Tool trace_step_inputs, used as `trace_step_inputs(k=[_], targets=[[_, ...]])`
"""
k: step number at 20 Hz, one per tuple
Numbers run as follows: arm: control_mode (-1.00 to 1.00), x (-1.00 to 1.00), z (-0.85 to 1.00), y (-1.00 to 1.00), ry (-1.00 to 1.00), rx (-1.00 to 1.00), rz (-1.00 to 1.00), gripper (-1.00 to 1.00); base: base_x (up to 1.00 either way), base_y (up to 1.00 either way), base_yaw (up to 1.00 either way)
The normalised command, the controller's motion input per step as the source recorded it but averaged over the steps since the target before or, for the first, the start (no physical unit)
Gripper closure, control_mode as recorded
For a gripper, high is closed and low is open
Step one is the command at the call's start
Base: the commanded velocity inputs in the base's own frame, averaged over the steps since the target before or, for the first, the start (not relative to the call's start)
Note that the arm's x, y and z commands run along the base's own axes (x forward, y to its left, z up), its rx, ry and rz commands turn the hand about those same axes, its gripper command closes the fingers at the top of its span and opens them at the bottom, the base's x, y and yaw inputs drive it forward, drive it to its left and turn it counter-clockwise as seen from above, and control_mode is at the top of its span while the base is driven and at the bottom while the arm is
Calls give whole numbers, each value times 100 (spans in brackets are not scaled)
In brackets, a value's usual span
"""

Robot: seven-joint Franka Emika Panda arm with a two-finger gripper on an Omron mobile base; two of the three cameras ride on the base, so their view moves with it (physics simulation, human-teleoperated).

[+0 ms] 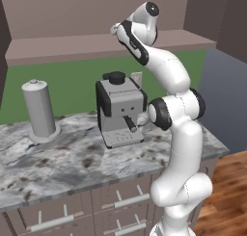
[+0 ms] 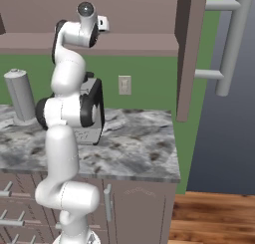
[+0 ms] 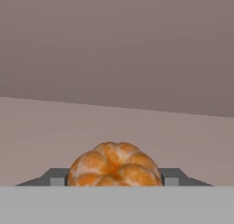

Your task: Pick the tangerines from the cabinet and place them in one bowl. Pick the cucumber from the sink and place it in the other bowl.

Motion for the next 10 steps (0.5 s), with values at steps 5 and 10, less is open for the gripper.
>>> trace_step_inputs(k=[5,10], targets=[[-100,-29,2,0,-3,0,0,100,0,0,0],[-100,-28,0,0,-4,0,0,100,0,0,0]])
